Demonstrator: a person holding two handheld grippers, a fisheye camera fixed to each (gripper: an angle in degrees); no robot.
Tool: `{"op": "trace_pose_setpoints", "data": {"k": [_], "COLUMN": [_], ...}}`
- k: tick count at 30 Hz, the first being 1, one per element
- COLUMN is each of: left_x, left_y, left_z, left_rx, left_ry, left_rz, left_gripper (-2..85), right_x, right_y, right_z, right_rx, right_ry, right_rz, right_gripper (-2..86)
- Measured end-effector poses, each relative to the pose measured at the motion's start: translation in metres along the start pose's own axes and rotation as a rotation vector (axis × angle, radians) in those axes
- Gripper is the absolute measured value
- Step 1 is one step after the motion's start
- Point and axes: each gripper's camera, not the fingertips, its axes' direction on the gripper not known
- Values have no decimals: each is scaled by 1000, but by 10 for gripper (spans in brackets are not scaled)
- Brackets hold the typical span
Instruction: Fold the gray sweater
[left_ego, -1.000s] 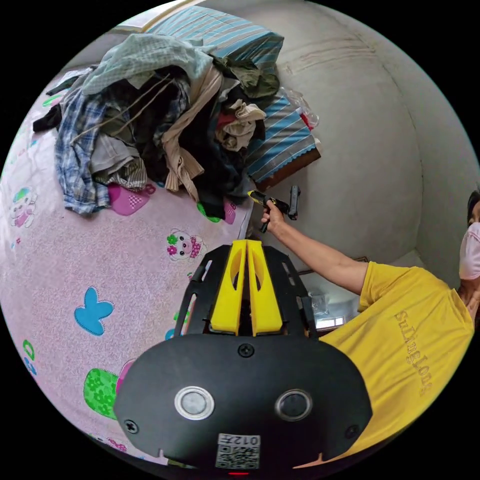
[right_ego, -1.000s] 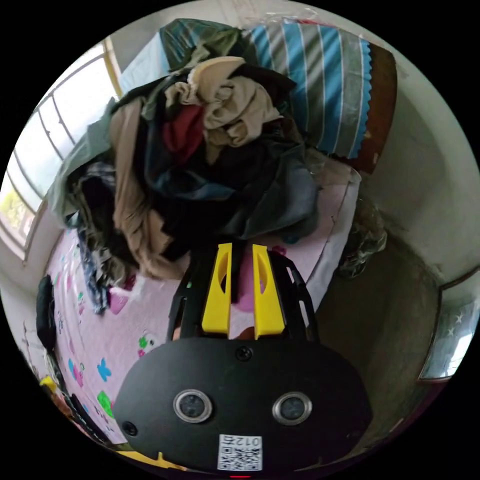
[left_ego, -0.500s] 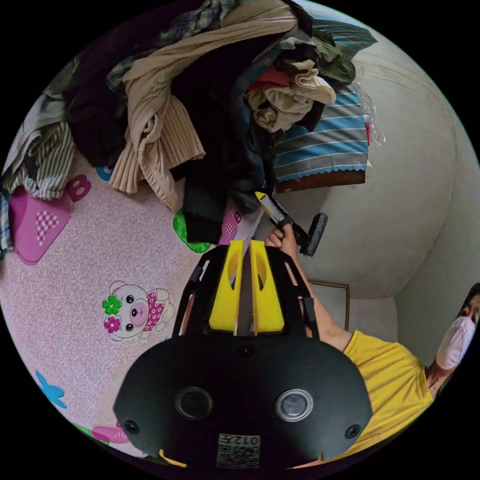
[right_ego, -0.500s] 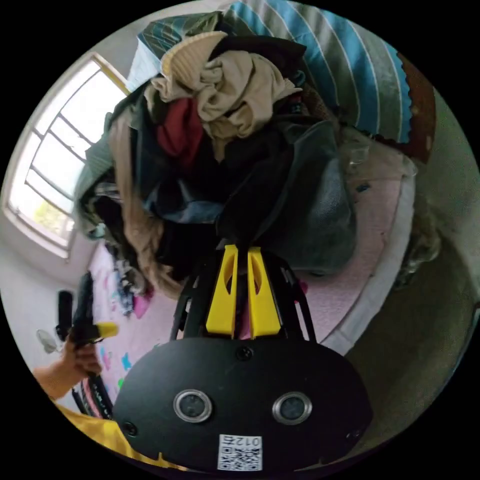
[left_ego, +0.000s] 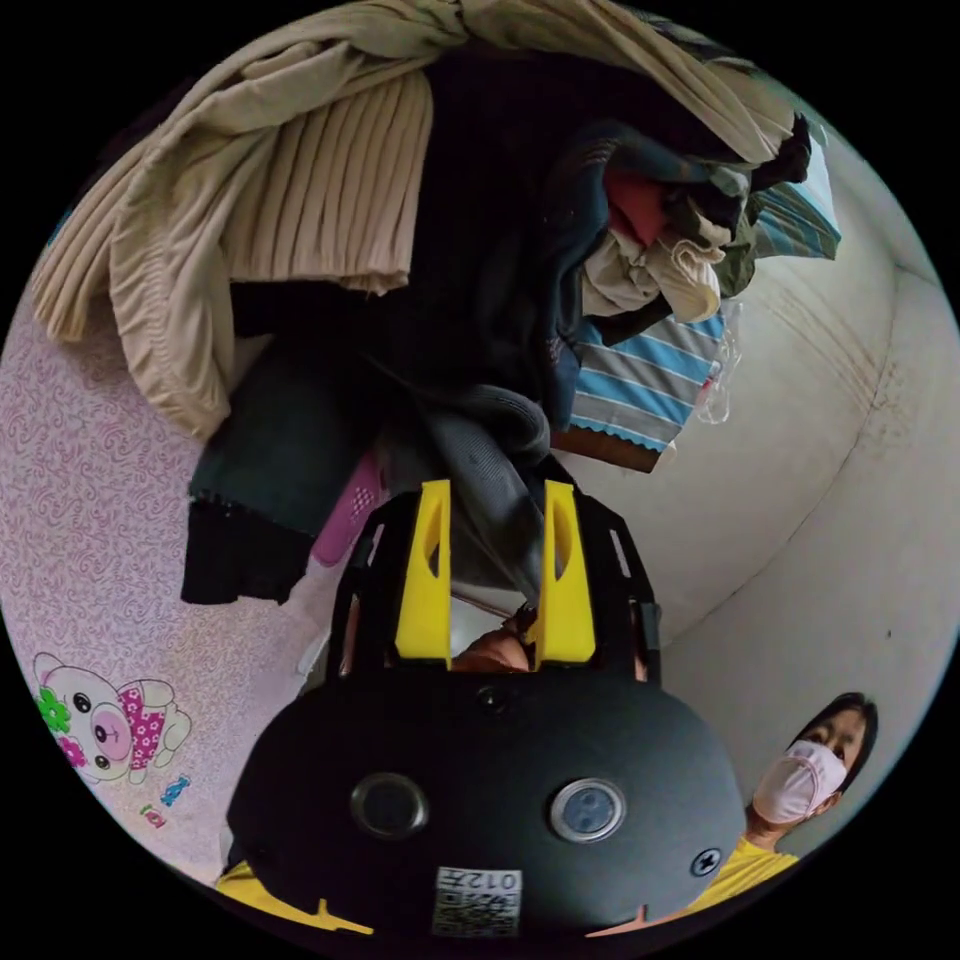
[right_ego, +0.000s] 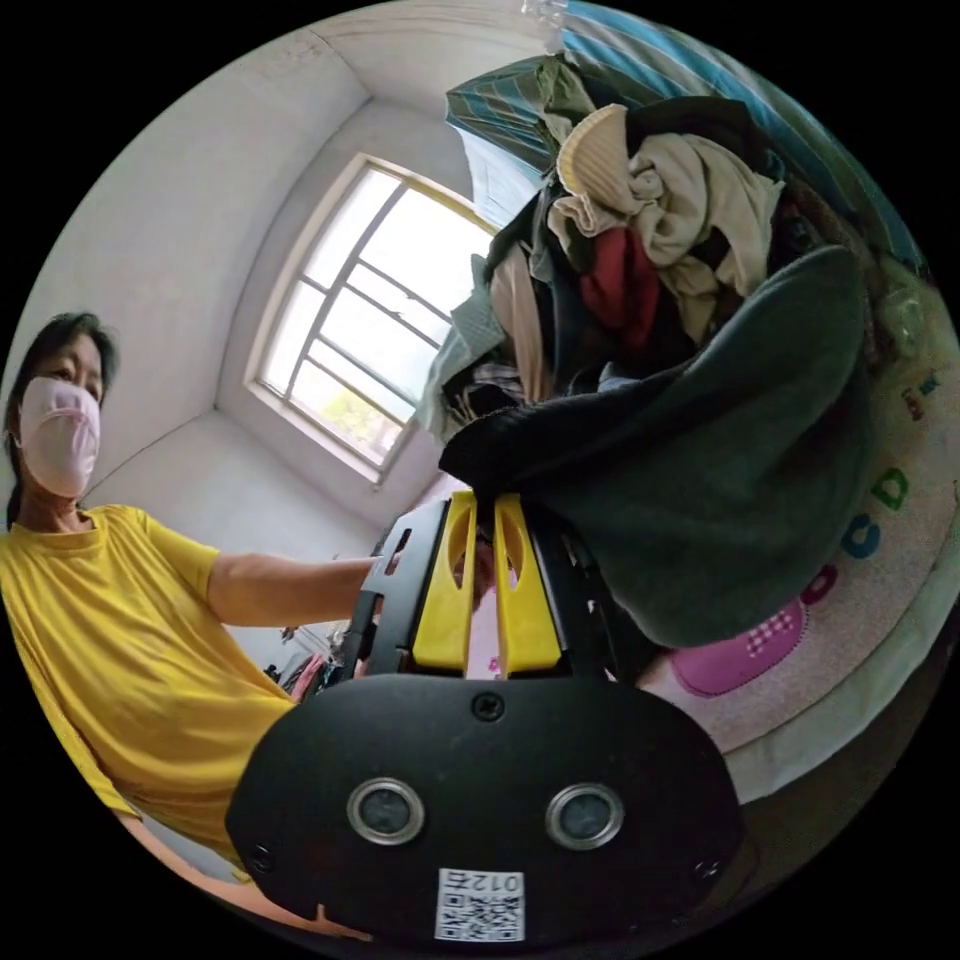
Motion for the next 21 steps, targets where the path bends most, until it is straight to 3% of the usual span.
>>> {"op": "trace_pose_setpoints", "data": {"k": [3,9,15,17,21], "left_x": [-2,32,191,269,380], "left_y": [11,50,109,152,245], "left_z": [-17,-77,-181,-244,-375], "left_rx": [-38,-27,12,59,210], "left_ry": [16,224,289,361,321], "left_rz": [4,87,376,520,791], "left_gripper": [99,53,35,32,30], "right_x": [-26,-72,-177,-215,-307], "right_y": [3,-6,-48,-60,-78], "right_z": [-25,-65,-88,-88,-54], "right_rx": [35,112,184,204,130], "right_ry": [-71,-166,-306,-370,-511], "right_rz": [-15,-52,-299,-377,-525], "right_gripper": [18,16,16,16,15]}}
